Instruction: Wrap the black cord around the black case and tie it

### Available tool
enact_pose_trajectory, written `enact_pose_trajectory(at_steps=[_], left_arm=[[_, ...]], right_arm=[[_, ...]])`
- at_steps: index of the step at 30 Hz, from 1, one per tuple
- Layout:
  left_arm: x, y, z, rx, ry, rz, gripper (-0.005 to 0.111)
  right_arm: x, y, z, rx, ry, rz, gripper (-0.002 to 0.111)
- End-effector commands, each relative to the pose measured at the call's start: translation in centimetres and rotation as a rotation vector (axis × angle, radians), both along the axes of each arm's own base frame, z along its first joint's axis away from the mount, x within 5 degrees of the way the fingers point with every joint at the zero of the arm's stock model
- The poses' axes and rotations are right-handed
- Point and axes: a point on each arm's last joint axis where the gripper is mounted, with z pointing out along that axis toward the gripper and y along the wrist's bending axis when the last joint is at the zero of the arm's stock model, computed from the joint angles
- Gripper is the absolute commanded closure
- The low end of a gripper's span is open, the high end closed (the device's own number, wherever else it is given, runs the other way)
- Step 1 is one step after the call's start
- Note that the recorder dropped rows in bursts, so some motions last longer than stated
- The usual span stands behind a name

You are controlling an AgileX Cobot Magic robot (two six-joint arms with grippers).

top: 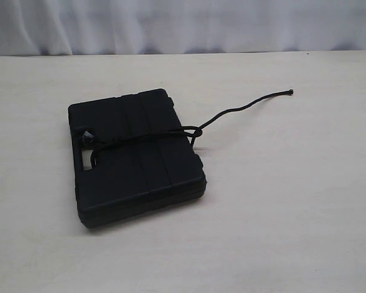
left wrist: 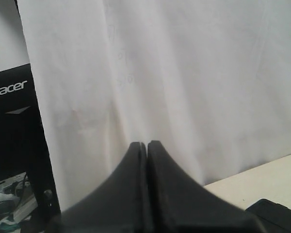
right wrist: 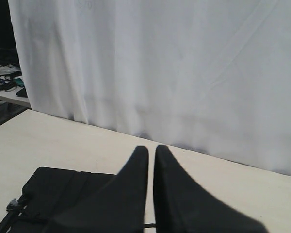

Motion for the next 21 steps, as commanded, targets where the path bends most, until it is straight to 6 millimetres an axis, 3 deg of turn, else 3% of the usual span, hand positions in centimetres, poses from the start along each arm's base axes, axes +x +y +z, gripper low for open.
enact_pose_trajectory(at_steps=[1,9,21], left_arm=[[0.6,-0.2,-1.0,-0.016,-0.025,-0.009,0.107],[2.0,-0.6,-4.0,-0.028,0.015,-0.022,0.107],[3.6,-1.0,-8.7,-0.183,0.097,-0.057,0.107]], right_arm=[[-0.1,-0.1,0.0,0.002,-0.005,-0.01,0.104],[-0.1,-0.1,0.0,0.002,-0.005,-0.01,0.104],[-0.1,-0.1,0.0,0.002,-0.005,-0.01,0.104]])
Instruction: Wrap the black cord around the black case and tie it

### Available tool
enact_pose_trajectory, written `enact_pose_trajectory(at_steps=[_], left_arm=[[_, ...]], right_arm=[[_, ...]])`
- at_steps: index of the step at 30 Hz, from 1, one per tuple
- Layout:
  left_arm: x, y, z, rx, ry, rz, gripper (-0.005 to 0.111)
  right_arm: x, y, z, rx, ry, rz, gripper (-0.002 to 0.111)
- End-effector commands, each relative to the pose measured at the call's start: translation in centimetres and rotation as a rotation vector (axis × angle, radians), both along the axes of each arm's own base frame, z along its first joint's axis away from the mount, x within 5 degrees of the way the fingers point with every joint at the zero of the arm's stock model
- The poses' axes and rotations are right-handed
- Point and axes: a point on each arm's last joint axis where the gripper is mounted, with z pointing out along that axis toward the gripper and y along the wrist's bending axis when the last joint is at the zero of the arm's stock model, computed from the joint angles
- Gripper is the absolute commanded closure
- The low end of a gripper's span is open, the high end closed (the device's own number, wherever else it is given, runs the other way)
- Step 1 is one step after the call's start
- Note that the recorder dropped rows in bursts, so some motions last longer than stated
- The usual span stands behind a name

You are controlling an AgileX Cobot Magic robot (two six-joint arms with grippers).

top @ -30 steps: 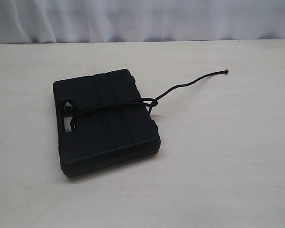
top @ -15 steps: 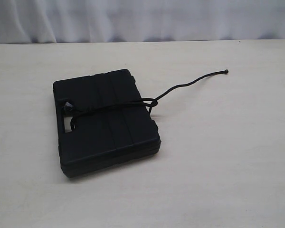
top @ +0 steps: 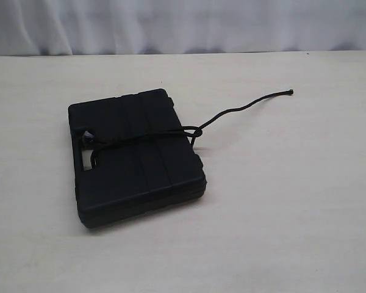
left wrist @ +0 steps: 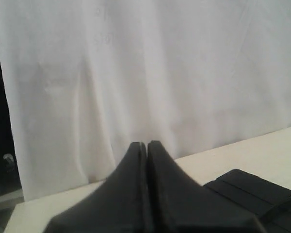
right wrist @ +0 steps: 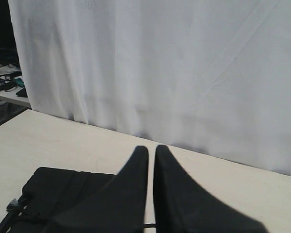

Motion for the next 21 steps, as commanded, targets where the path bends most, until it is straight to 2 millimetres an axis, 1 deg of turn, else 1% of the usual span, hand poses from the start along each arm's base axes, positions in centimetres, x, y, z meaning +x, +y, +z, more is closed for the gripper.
enact_pose_trajectory(at_steps=[1,3,9,12,14,16,18,21], left_arm=[[0.2,0.0,-0.9,-0.107,0.029,-0.008,0.107],[0.3,0.0,-1.3,-0.13,0.044,0.005,0.107],[0.5,0.5,-2.2,-0.126,0.081,0.091,0.107],[0.6,0.6,-3.0,-0.124,0.105,0.122,0.107],[0.7,0.7,-3.4,-0.111,0.11,0.131,0.107],[0.7,0.7,-3.3,-0.097,0.097,0.132,0.107],[0.7,0.7,-3.9,-0.054,0.157,0.142,0.107],[0.7,0.8,-4.2,-0.025,0.19,0.149,0.107]], right_arm=[[-0.1,-0.1,0.0,0.002,-0.005,-0.01,0.104],[-0.1,-0.1,0.0,0.002,-0.005,-0.01,0.104],[-0.1,-0.1,0.0,0.002,-0.005,-0.01,0.104],[-0.1,-0.1,0.0,0.002,-0.005,-0.01,0.104],[-0.1,-0.1,0.0,0.002,-0.005,-0.01,0.104],[-0.1,-0.1,0.0,0.002,-0.005,-0.01,0.104],[-0.1,-0.1,0.0,0.002,-0.005,-0.01,0.104],[-0.1,-0.1,0.0,0.002,-0.005,-0.01,0.104]])
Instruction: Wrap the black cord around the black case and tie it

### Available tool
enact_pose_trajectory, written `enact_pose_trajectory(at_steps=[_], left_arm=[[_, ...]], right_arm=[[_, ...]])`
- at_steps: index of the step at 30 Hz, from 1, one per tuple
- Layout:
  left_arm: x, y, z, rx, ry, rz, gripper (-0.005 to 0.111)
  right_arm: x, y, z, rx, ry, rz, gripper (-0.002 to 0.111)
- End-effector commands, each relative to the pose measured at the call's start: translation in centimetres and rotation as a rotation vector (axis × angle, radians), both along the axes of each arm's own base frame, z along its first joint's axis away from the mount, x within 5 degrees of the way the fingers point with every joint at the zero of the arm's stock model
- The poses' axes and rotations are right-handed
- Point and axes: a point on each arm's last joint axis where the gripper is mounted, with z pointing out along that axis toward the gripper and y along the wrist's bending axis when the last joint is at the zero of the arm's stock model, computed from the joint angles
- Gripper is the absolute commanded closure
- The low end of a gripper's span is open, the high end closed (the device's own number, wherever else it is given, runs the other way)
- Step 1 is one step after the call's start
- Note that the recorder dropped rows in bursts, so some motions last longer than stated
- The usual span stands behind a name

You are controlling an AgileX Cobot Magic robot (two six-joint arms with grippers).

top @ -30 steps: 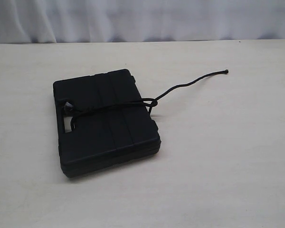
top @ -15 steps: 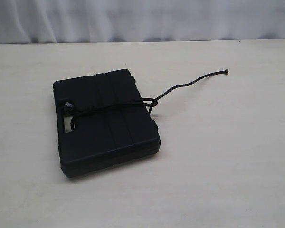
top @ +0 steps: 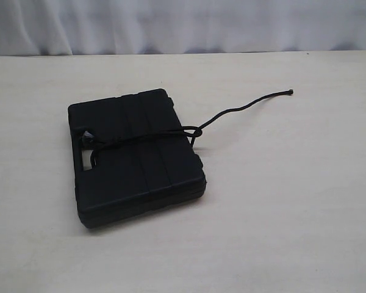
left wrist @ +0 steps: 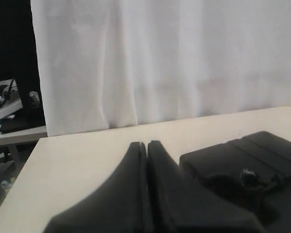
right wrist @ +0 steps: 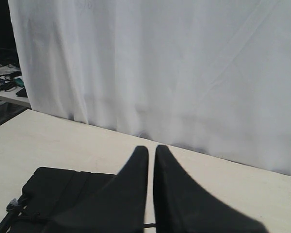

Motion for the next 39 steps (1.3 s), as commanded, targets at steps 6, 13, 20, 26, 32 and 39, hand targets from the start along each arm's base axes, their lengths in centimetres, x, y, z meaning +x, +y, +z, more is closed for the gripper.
enact_pose_trajectory(at_steps=[6,13,20,26,32,39], left_arm=[[-0.2,0.2,-1.8,0.039,0.188,0.015,0.107],[-0.2,0.2,-1.8,0.07,0.192,0.011,0.107],[-0.2,0.2,-1.8,0.07,0.192,0.011,0.107],[-0.2,0.2,-1.8,0.07,0.192,0.011,0.107],[-0.2,0.2,-1.8,0.07,0.192,0.011,0.107],[-0.2,0.2,-1.8,0.07,0.192,0.011,0.107]], right_arm=[[-0.1,-0.1,0.0,0.002,-0.005,-0.01,0.104],[-0.1,-0.1,0.0,0.002,-0.005,-0.01,0.104],[-0.1,-0.1,0.0,0.002,-0.005,-0.01,0.104],[-0.1,-0.1,0.0,0.002,-0.005,-0.01,0.104],[-0.1,-0.1,0.0,0.002,-0.005,-0.01,0.104],[-0.1,-0.1,0.0,0.002,-0.005,-0.008,0.104]])
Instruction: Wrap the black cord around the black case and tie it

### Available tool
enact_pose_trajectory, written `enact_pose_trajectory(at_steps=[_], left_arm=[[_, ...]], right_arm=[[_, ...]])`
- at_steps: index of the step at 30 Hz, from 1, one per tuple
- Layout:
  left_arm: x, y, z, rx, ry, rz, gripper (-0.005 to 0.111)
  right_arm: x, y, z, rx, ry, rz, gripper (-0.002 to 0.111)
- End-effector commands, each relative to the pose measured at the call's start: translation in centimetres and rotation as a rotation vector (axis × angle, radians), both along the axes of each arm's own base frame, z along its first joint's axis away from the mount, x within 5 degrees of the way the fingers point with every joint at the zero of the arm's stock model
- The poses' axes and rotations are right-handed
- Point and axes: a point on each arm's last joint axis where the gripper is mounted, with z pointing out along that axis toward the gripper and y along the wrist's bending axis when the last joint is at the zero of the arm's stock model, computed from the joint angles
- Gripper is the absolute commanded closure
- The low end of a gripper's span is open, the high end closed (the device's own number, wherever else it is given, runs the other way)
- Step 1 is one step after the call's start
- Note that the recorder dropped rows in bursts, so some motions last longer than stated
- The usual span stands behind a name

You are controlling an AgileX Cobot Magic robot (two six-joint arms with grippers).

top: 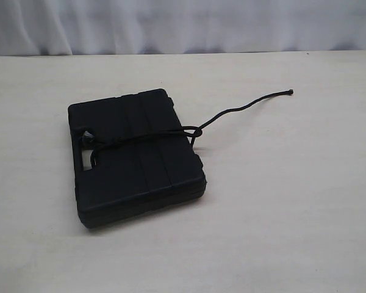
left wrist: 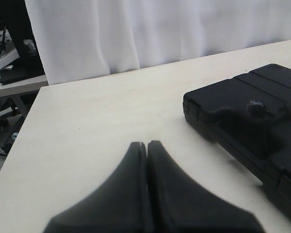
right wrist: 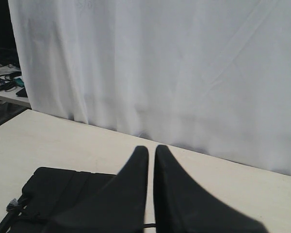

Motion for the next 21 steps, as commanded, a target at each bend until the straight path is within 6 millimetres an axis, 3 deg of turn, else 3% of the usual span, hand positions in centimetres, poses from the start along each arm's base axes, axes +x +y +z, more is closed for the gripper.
enact_pose_trajectory(at_steps=[1,12,16,21], left_arm=[[0.0,0.0,-0.1,0.004,-0.003,0.0,0.107],[0.0,0.0,-0.1,0.004,-0.003,0.0,0.107],[0.0,0.0,-0.1,0.004,-0.003,0.0,0.107],[0.0,0.0,-0.1,0.004,-0.003,0.0,0.107]], right_arm=[[-0.1,-0.1,0.0,0.002,-0.005,-0.004,0.104],[-4.1,-1.1,2.2,0.006,-0.194,-0.023,0.104],[-7.1,-2.1,3.6,0.06,-0.361,-0.072,0.104],[-11.6,-3.6,3.6,0.078,-0.596,-0.15,0.104]])
